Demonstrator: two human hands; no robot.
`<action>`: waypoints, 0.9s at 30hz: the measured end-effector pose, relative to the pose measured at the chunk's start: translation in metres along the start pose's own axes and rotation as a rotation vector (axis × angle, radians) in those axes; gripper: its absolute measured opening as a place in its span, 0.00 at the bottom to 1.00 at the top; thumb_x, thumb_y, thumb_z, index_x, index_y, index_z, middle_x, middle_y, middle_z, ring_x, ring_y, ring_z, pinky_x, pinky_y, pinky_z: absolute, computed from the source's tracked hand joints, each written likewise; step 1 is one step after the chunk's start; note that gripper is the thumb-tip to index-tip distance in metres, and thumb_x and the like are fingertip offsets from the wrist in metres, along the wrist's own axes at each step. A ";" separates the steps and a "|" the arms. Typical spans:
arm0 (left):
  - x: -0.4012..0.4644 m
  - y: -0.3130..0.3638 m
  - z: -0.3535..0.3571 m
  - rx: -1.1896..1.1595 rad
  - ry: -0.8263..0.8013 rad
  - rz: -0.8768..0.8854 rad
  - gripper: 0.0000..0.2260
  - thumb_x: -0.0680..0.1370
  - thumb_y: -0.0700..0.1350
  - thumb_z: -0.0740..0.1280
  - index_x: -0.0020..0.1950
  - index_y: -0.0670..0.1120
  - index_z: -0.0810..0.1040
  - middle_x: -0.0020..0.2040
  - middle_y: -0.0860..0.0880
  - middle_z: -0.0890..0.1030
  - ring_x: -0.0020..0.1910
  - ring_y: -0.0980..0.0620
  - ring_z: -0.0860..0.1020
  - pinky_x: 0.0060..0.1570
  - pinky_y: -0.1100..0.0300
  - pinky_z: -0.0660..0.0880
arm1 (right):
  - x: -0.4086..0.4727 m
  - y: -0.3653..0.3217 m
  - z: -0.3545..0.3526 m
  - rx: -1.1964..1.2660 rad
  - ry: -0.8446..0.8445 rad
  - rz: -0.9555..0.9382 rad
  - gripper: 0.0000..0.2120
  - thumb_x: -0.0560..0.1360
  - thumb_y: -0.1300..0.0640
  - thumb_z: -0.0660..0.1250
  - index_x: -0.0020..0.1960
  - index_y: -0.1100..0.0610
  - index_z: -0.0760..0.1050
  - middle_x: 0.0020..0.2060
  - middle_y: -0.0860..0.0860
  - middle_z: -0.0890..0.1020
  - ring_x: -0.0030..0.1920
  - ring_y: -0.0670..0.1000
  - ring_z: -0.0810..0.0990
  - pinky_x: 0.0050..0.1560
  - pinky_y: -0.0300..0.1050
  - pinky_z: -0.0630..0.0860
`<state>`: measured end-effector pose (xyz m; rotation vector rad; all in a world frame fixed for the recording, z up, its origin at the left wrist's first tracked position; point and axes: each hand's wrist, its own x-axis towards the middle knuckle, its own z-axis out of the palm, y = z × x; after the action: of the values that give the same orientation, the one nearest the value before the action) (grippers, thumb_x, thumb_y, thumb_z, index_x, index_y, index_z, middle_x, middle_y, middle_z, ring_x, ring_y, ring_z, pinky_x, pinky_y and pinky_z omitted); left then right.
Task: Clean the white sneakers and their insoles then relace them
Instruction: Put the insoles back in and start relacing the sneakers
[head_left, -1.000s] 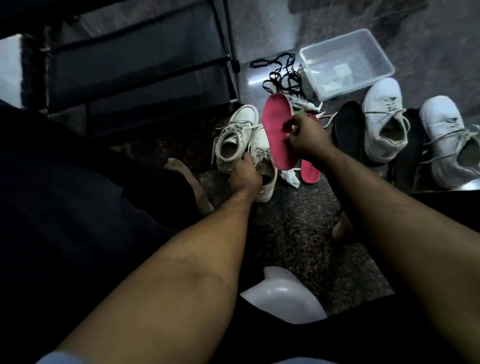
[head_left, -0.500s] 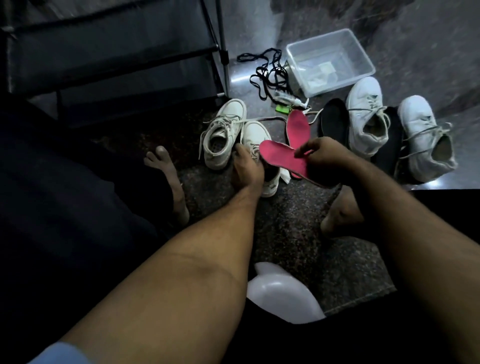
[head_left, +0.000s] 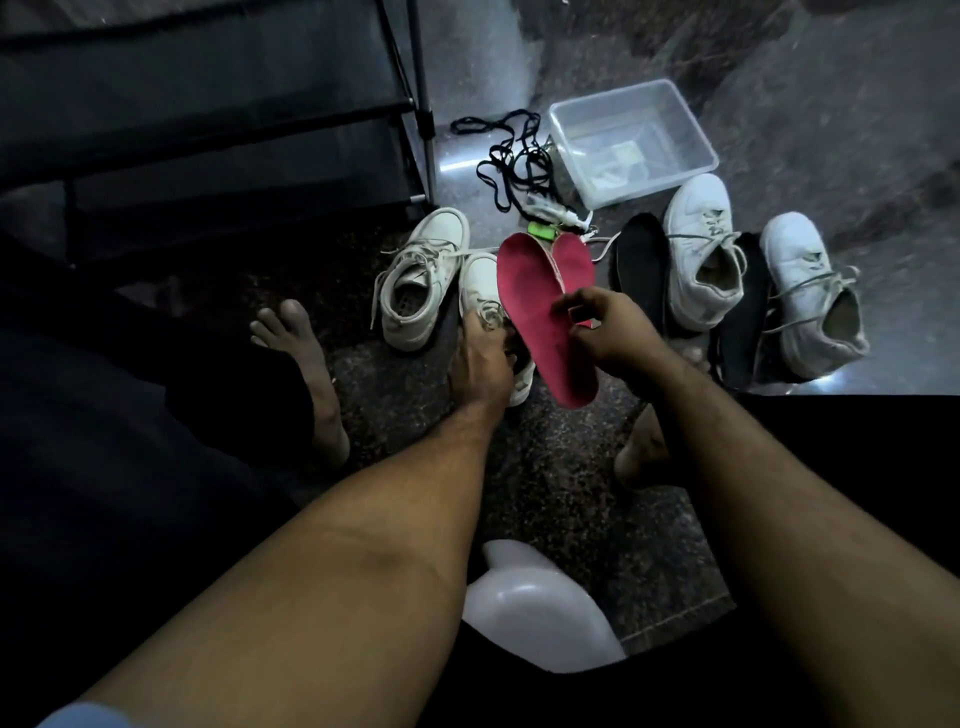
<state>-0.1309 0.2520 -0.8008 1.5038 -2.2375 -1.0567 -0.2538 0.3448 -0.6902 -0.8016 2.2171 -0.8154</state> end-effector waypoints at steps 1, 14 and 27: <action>-0.002 -0.003 -0.001 -0.002 0.000 0.069 0.06 0.75 0.44 0.69 0.50 0.44 0.78 0.52 0.44 0.74 0.49 0.41 0.76 0.44 0.51 0.70 | 0.001 0.001 0.003 0.025 -0.003 0.000 0.21 0.69 0.69 0.61 0.54 0.49 0.81 0.48 0.51 0.84 0.46 0.51 0.83 0.45 0.50 0.81; 0.047 -0.024 -0.065 0.299 0.151 0.008 0.18 0.74 0.49 0.71 0.63 0.48 0.79 0.62 0.45 0.78 0.67 0.43 0.70 0.66 0.46 0.61 | 0.042 -0.032 0.060 0.246 -0.001 0.000 0.21 0.71 0.71 0.59 0.55 0.54 0.80 0.44 0.53 0.83 0.37 0.52 0.80 0.38 0.48 0.78; 0.022 -0.039 -0.075 0.430 0.025 0.083 0.11 0.79 0.48 0.63 0.56 0.45 0.81 0.53 0.42 0.83 0.55 0.40 0.79 0.56 0.50 0.68 | 0.041 -0.026 0.099 0.192 0.030 0.046 0.21 0.70 0.68 0.60 0.54 0.49 0.81 0.46 0.47 0.83 0.44 0.51 0.82 0.42 0.44 0.77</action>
<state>-0.0714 0.1927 -0.7785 1.5438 -2.5996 -0.5487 -0.1994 0.2670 -0.7460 -0.6470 2.1351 -1.0058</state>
